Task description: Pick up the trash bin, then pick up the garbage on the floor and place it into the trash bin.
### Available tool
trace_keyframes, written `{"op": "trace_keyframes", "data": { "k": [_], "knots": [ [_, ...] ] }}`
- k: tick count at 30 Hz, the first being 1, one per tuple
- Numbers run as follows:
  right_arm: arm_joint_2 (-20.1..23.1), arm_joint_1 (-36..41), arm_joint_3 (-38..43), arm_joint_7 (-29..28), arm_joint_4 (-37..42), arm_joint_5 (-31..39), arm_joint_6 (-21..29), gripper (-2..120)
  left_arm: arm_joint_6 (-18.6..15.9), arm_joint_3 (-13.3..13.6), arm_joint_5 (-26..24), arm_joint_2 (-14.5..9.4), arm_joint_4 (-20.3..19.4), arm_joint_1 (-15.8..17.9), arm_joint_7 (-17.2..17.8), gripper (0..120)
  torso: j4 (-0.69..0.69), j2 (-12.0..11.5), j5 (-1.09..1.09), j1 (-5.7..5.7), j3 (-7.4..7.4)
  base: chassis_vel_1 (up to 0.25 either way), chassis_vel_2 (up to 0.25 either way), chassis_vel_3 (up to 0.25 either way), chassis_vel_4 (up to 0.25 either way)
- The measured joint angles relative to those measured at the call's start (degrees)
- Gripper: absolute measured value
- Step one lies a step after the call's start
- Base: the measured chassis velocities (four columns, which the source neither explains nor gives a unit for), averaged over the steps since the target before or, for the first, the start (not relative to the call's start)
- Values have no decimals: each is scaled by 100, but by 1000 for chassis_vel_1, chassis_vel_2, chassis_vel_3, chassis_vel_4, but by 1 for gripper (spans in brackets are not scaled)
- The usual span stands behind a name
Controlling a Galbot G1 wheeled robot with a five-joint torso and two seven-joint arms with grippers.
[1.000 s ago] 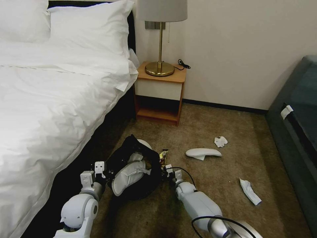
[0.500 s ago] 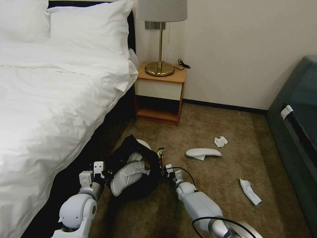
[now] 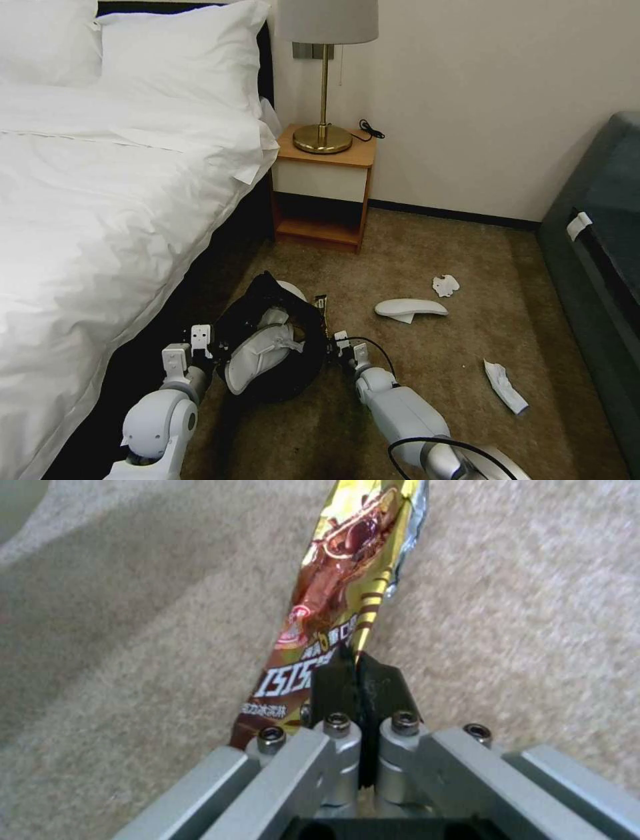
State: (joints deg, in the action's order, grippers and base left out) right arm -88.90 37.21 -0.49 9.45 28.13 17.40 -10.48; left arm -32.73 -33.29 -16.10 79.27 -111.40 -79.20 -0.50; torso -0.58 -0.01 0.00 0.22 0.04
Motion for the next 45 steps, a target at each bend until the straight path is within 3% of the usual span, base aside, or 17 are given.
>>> {"op": "trace_keyframes", "data": {
  "k": [11,29,45],
  "knots": [
    [521,431,15,-354,1061,-296,-68,0,0,-4,-98,-84,176,125,0,0,-1,0,0,0,0,0,0,0,0],
    [905,638,121,-659,1970,-308,-66,0,9,103,-245,-177,368,306,25,0,1,0,1,0,0,0,0,0,0],
    [1516,1676,609,-1030,4058,-451,-136,0,-462,616,-1195,-322,405,272,535,0,0,1,0,0,0,0,0,0,0]
  ]
}}
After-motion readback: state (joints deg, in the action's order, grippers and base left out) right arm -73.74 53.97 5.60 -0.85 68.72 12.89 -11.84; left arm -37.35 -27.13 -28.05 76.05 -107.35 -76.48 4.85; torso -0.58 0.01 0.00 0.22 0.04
